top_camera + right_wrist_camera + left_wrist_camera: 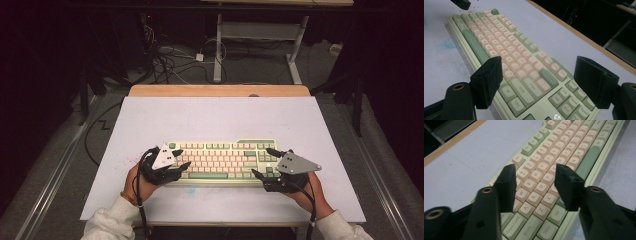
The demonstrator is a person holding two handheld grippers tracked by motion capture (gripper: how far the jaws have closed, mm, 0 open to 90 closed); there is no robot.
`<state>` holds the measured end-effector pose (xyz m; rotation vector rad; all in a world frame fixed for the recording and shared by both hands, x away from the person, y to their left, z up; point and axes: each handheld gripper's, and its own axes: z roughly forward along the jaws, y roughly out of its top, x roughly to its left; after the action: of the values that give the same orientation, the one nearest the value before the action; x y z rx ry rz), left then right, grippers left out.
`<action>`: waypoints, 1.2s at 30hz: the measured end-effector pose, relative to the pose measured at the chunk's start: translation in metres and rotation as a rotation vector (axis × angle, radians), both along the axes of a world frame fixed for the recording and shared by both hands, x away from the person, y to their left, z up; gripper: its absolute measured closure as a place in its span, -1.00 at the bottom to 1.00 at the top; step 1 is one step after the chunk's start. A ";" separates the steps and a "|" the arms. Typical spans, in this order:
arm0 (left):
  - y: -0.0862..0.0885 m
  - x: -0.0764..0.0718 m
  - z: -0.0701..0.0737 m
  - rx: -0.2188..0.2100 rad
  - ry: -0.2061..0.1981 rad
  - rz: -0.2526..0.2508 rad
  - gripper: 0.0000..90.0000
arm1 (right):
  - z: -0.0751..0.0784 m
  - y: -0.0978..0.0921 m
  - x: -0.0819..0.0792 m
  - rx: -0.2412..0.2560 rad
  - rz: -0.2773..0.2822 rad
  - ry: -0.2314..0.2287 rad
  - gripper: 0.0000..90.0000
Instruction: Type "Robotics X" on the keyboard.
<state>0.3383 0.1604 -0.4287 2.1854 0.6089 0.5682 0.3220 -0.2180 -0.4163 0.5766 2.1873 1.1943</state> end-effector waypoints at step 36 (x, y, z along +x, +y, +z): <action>0.021 -0.014 -0.002 -0.040 -0.017 0.015 0.16 | 0.001 -0.001 0.001 0.007 -0.001 0.004 -0.46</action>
<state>0.3239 0.1811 -0.4303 2.1382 0.6234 0.5774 0.3235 -0.2188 -0.4155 0.5834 2.1865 1.2015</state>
